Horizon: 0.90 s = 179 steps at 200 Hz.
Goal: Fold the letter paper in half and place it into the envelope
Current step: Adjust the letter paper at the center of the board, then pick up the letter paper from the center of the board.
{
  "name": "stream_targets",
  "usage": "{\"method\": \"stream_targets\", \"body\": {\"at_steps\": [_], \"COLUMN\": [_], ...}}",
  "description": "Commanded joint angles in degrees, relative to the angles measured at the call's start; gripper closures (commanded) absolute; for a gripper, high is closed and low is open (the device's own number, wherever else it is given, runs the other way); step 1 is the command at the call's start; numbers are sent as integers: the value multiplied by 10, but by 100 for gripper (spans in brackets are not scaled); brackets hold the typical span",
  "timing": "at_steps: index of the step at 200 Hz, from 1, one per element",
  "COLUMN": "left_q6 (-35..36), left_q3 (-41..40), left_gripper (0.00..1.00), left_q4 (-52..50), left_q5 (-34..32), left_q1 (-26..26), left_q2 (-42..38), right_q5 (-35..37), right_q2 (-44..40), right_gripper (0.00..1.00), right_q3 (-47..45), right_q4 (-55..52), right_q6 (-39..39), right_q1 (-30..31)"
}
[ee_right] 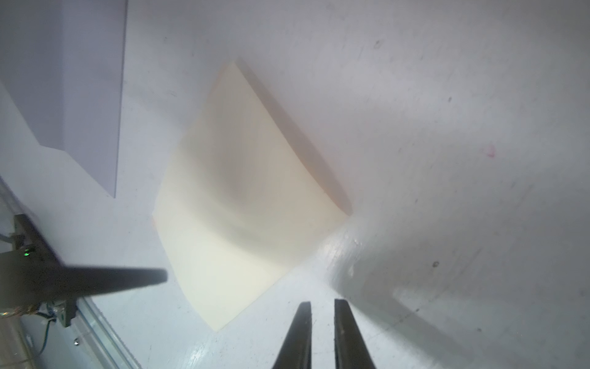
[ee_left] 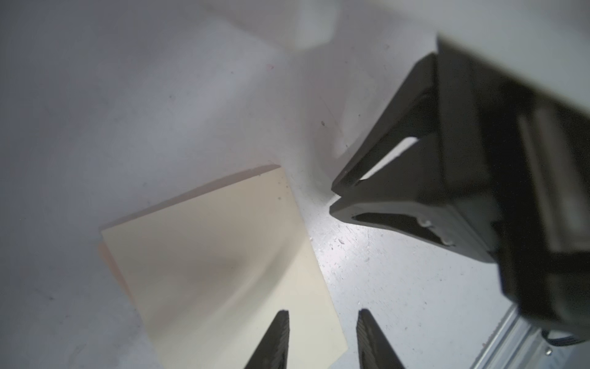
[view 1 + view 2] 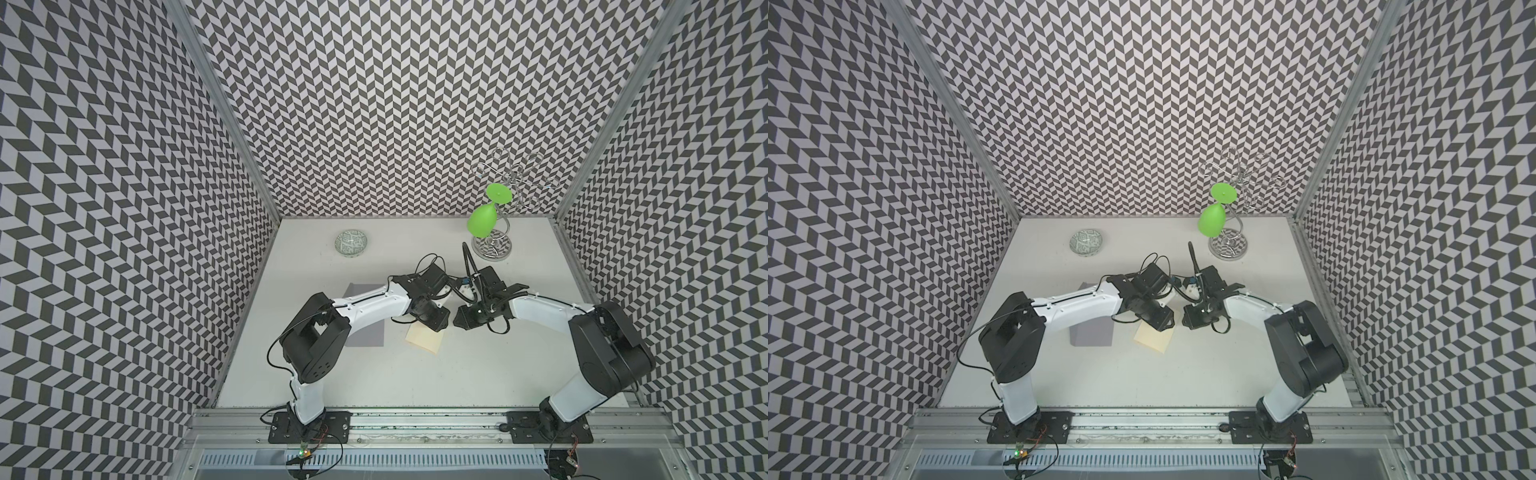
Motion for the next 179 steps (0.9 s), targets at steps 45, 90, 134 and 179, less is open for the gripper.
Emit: {"method": "stream_targets", "body": {"at_steps": [45, 90, 134, 179], "left_q6": [-2, -7, -10, -37], "left_q3": [-104, -96, -101, -141], "left_gripper": [51, 50, 51, 53], "left_q4": [39, 68, 64, 94], "left_q5": [-13, 33, 62, 113], "left_q1": [104, 118, 118, 119], "left_q2": [-48, -5, 26, 26], "right_q5": [-140, -163, -165, -170], "right_q2": [9, 17, 24, 59], "right_gripper": [2, 6, 8, 10], "right_q3": [-31, -64, -91, -103], "right_q4": [37, 67, 90, 116], "right_q6": [93, 132, 155, 168], "right_q1": [-36, -35, -34, -32]}}
